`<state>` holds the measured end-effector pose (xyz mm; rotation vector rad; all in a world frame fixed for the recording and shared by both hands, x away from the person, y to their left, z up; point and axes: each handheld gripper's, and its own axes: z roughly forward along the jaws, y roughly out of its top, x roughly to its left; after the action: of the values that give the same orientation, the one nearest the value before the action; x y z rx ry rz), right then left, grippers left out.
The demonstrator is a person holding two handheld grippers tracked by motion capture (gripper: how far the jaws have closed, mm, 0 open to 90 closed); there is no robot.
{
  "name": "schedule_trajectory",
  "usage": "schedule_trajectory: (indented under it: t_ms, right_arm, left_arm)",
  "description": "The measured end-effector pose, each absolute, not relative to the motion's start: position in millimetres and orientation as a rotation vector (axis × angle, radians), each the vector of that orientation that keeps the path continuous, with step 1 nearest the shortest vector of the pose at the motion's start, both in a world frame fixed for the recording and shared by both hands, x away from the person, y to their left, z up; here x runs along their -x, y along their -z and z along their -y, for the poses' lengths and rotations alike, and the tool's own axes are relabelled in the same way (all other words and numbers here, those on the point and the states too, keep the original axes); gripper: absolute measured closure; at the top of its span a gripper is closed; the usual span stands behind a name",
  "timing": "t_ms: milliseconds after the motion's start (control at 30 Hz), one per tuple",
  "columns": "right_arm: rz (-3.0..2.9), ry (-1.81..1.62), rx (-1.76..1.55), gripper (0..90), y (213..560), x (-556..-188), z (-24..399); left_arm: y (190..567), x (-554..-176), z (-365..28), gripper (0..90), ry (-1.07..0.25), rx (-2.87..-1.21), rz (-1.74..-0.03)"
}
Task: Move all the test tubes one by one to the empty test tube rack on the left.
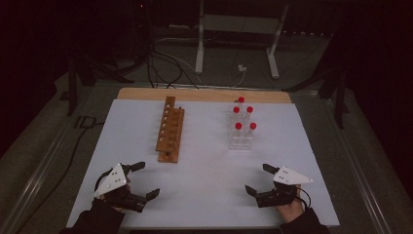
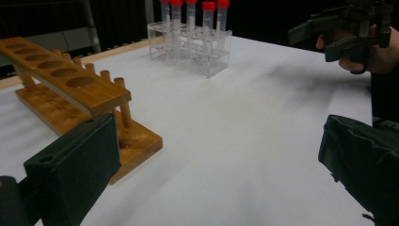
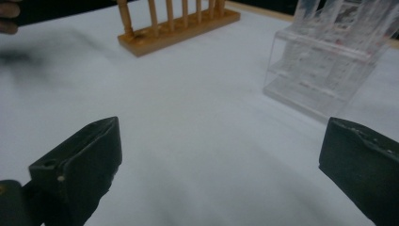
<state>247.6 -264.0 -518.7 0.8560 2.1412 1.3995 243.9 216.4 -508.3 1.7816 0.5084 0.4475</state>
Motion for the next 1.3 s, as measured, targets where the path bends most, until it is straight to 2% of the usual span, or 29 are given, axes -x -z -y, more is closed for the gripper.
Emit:
schedule_trajectory:
  t_ms: [600,1000,1300]
  right_arm:
    - [-2.276,-1.343,-0.890,0.0,507.4,-244.3,253.1]
    - [-2.238,-1.425,-0.863,0.0,474.0,-245.2,238.0]
    - [-2.170,-1.429,-0.875,0.0,459.3,-253.3,244.5]
  left_arm:
    - [507.9,-244.3,-212.5,0.3,-0.417,-1.784,-0.484]
    - [507.9,-244.8,-212.8,0.3,-0.427,-1.784,-0.487]
    - [507.4,-244.6,-213.1,0.3,-0.426,-1.782,-0.485]
